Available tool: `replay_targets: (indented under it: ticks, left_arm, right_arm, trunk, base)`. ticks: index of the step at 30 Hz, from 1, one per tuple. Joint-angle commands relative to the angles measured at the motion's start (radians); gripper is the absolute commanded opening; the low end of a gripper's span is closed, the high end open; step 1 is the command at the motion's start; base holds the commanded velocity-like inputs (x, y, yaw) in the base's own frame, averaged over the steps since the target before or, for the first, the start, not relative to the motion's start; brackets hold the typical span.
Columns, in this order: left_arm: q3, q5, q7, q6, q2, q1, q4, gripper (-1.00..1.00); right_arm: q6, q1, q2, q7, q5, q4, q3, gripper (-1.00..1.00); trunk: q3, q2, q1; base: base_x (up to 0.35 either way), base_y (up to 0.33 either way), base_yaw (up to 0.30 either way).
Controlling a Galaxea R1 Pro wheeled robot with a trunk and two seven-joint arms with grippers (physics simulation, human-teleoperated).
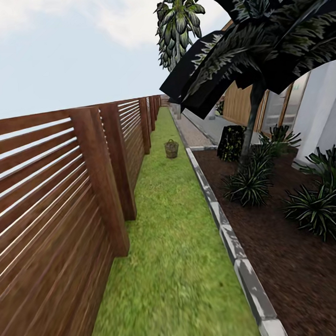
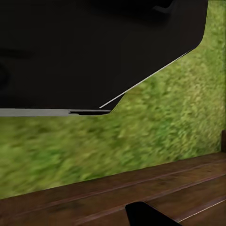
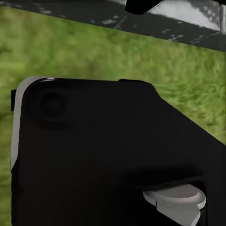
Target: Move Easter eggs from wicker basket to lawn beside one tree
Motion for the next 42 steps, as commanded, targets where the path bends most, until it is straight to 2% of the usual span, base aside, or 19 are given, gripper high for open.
replay_targets:
  ticks: [1, 42]
  left_arm:
    - [0.0, 0.0, 0.0, 0.0, 0.0, 0.0, -0.001, 1.0]
    - [0.0, 0.0, 0.0, 0.0, 0.0, 0.0, -0.001, 1.0]
  right_arm:
    - [0.0, 0.0, 0.0, 0.0, 0.0, 0.0, 0.0, 1.0]
    - [0.0, 0.0, 0.0, 0.0, -0.001, 0.0, 0.0, 1.0]
  trunk:
    - [-0.001, -0.001, 0.001]
    - [-0.001, -0.001, 0.001]
  base:
    - [0.323, 0.0, 0.0]
    - [0.323, 0.0, 0.0]
